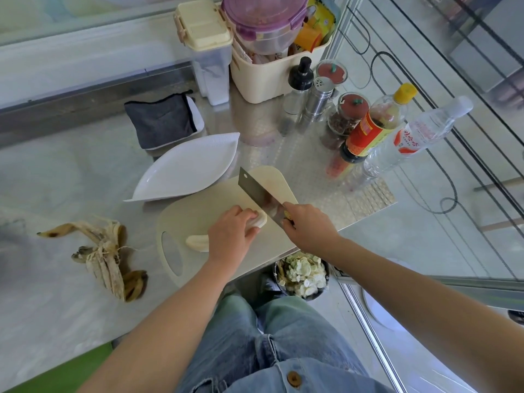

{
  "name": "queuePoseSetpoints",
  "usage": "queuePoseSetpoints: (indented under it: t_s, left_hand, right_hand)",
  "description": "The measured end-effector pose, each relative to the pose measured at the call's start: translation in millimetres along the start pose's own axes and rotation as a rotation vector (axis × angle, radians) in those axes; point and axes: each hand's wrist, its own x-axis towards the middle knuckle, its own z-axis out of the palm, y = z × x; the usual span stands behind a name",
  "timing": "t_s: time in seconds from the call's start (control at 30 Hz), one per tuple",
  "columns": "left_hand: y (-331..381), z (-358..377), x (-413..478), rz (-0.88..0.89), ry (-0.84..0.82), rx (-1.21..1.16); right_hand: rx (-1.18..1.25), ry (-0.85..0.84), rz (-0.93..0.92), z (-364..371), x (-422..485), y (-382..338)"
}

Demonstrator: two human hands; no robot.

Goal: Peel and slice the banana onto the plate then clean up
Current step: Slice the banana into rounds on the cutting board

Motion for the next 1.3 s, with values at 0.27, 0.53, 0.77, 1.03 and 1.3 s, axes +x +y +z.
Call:
queuePoseSetpoints:
  t_s: [0.27,0.53,0.77,1.03,1.3]
  left_hand:
    - [-1,3,0,-0.009,-0.006,-0.033]
    - [-8,4,-4,0.06,0.023,-0.059]
    - [-10,3,-8,0.042,0.042,-0.036]
    - [-10,3,-8,0.042,0.036,-0.045]
    - [-8,4,-7,0.018,0.033,-0.062]
  right_hand:
    - [-0.014,-0.047,0.024,18,6,1]
    - [0.064,-0.012,0.047,23,5,3]
    - [0.031,0.006,-0.01,3,6,4]
    - [0.01,-0.026,-0.003,2,3,1]
    - [0.022,-0.065,0.048,27,7,-4]
